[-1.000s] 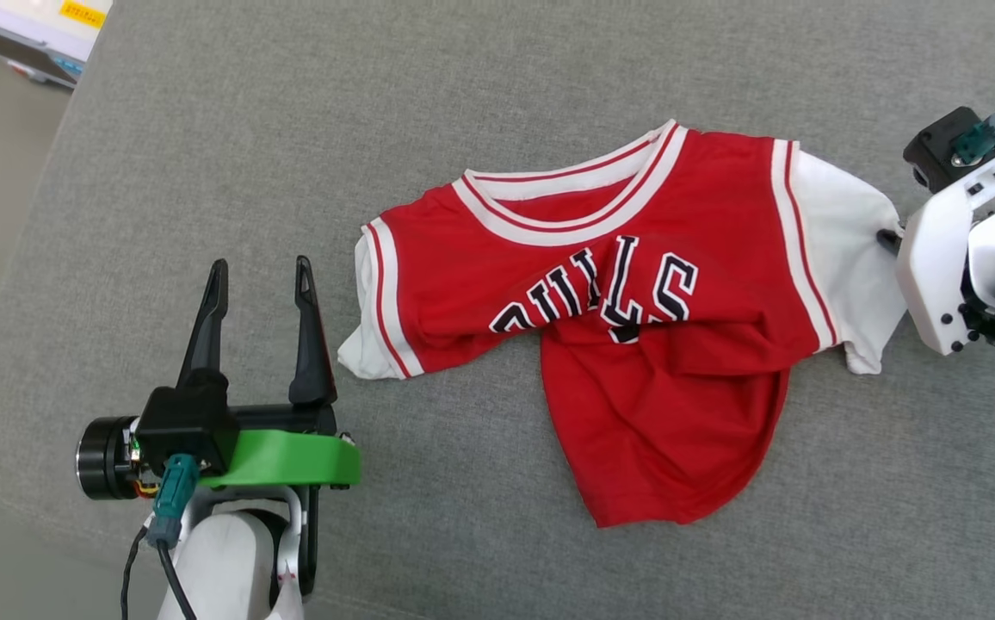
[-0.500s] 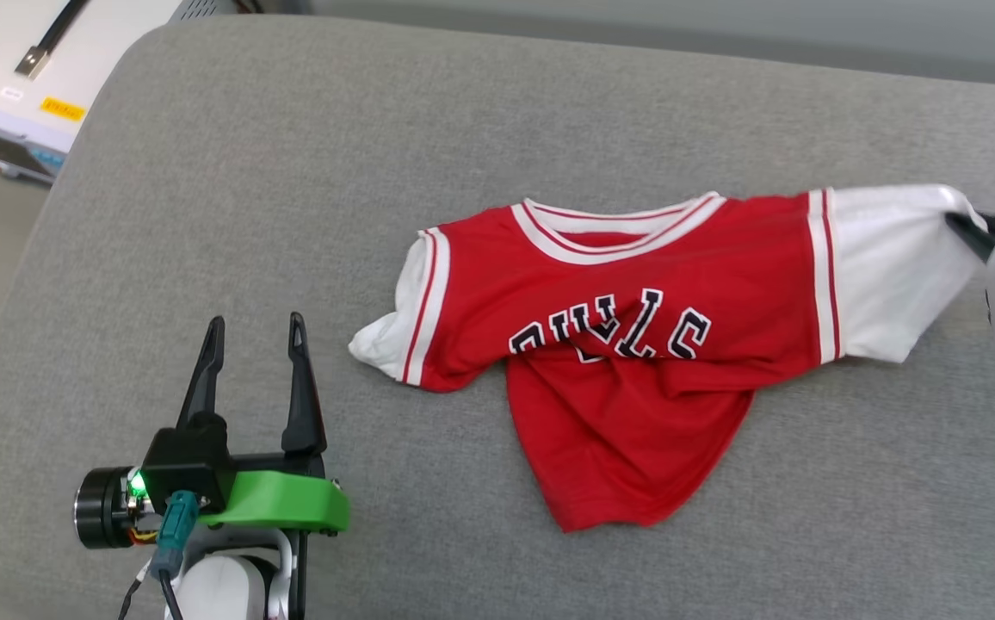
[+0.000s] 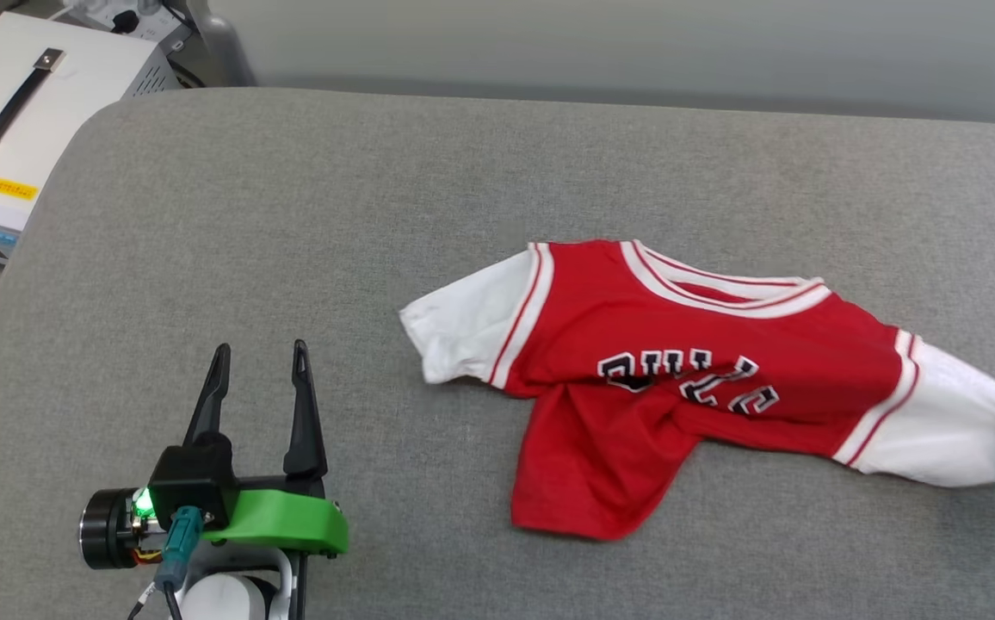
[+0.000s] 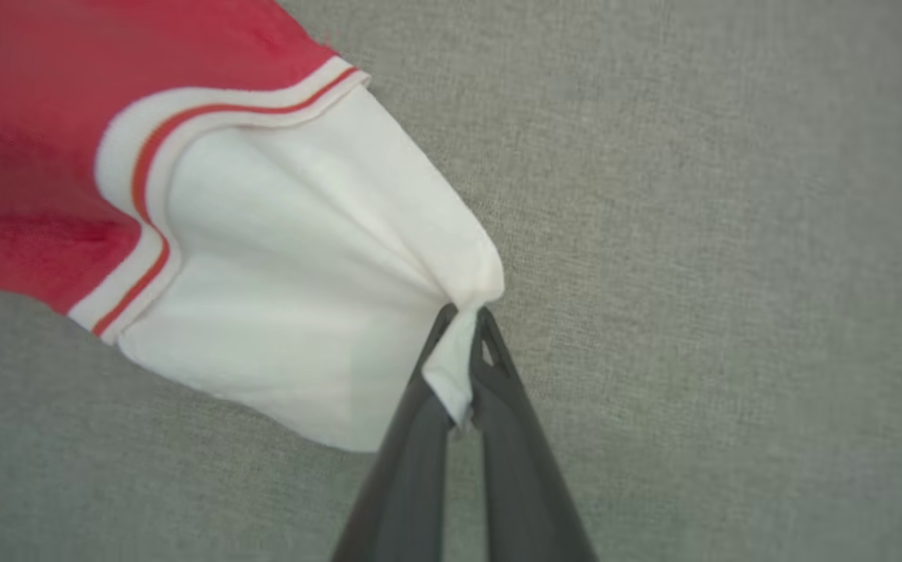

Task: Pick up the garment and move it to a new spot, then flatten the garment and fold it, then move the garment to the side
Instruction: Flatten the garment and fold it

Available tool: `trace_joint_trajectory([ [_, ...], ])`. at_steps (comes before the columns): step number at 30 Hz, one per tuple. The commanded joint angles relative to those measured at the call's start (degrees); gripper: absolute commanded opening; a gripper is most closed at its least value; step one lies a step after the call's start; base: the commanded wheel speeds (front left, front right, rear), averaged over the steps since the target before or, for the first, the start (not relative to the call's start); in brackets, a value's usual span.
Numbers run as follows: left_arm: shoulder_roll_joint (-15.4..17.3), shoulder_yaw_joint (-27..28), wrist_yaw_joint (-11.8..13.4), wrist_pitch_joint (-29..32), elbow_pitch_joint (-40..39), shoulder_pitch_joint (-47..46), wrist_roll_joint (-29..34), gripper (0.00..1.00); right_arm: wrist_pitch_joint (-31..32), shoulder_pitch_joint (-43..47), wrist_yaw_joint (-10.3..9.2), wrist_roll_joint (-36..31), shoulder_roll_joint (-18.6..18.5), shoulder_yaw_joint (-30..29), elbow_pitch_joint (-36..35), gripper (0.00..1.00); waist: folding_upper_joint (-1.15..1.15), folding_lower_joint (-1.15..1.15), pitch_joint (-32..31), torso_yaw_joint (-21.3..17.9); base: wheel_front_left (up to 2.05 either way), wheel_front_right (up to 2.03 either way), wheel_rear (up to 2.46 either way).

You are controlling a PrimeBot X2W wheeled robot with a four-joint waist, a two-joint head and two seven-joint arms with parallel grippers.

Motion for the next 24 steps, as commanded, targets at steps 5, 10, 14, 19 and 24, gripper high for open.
trace_joint_trajectory([
  [5,-0.36,0.4,-0.93,-0.34,0.57,0.83,0.22,1.0,0.67,6.98,-0.03,-0.57,1.31,-3.81,2.62,0.0,0.0,0.0,-0.63,0.04,0.0,0.0,0.0],
  [10,-0.21,1.43,-1.79,-0.34,1.42,0.2,0.43,1.0,0.65,10.44,-0.03,-2.98,4.06,-6.03,3.75,0.0,0.0,0.0,-1.09,0.09,0.0,0.0,0.0],
  [14,0.79,2.36,-2.83,-0.34,2.29,-0.67,0.69,1.0,-2.13,11.08,-0.03,-5.24,6.13,-8.92,3.05,0.95,0.0,0.0,-1.61,-0.24,0.0,0.0,0.0],
  [19,3.13,3.71,-5.02,-0.34,3.94,-3.54,0.47,1.0,-9.33,10.5,-0.03,-11.83,8.25,-15.04,-0.08,1.0,0.0,0.0,-2.42,-1.0,0.0,0.0,0.0],
  [24,6.32,3.91,-8.16,-0.34,7.11,-9.1,-0.7,1.0,-16.1,10.77,-0.03,-20.23,12.58,-22.94,-6.44,1.0,0.0,0.0,-2.92,-2.2,0.0,0.0,0.0],
])
